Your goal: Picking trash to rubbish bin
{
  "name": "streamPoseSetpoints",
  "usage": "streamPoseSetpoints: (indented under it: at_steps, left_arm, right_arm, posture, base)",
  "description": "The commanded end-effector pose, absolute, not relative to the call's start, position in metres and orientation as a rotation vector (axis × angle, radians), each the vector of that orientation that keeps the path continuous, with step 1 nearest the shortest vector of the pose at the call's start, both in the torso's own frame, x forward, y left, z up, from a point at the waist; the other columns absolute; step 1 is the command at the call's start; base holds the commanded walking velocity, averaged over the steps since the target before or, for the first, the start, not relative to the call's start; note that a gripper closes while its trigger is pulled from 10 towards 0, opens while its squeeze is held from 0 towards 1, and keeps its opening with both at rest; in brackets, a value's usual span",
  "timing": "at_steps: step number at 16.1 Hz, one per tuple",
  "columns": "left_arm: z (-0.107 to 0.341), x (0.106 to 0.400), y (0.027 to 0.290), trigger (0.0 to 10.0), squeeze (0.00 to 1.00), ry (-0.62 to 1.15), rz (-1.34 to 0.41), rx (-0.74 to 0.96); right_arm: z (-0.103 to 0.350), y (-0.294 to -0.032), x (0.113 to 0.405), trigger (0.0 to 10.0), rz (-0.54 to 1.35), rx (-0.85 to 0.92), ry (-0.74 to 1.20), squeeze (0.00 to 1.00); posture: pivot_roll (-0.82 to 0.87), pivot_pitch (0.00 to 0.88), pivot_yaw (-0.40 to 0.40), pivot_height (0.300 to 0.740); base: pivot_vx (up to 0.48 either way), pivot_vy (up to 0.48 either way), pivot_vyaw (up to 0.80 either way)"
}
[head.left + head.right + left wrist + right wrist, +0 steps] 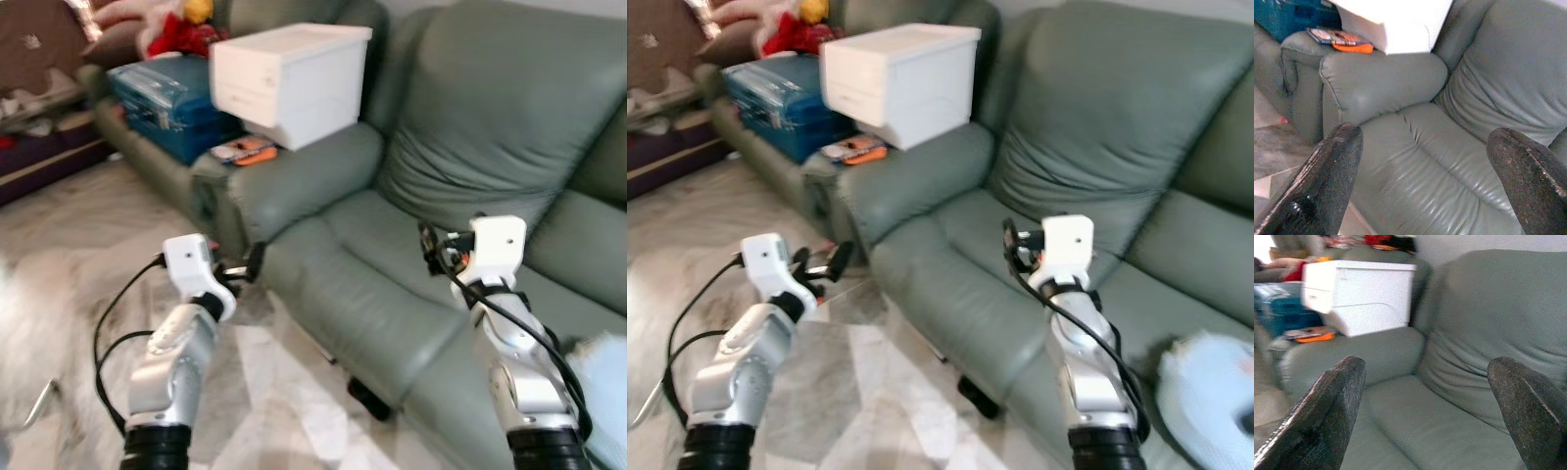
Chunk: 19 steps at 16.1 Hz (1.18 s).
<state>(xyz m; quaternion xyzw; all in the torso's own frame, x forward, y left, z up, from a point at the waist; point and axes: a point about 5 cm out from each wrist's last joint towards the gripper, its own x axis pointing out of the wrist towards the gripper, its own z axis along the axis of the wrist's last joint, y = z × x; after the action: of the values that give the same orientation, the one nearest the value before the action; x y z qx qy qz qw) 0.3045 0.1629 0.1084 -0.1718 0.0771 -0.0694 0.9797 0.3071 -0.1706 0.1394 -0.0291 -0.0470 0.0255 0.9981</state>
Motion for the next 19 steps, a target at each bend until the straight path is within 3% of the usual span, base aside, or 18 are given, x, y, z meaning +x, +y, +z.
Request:
streamPoseSetpoints:
  at_steps: [1,7,10,19]
  left_arm:
    - [0.112,0.309,0.166,10.0,0.00,0.146,-0.130,-0.332]
    - [0.114,0.314,0.177,10.0,0.00,0.145,-0.084,-0.335]
    - [0.115,0.317,0.180,10.0,0.00,0.143,-0.081,-0.330]
    - [0.115,0.318,0.182,10.0,0.00,0.143,-0.085,-0.320]
  right_arm:
    - [0.138,-0.174,0.307,10.0,0.038,-0.053,-0.080,0.00]
    - [0.138,-0.174,0.309,10.0,0.040,-0.045,-0.082,0.00]
    - [0.139,-0.174,0.309,10.0,0.044,-0.049,-0.086,0.00]
    - [0.139,-0.173,0.310,10.0,0.043,-0.053,-0.086,0.00]
  posture:
    - [-0.04,0.015,0.026,0.740]
    - [-0.04,0.013,0.026,0.740]
    - [-0.04,0.011,0.026,0.740]
    - [-0.03,0.011,0.025,0.740]
  base:
    - [0.000,0.000,-0.80]
    - [0.000,0.000,-0.80]
    - [0.000,0.209,0.00]
    - [0.000,0.474,0.00]
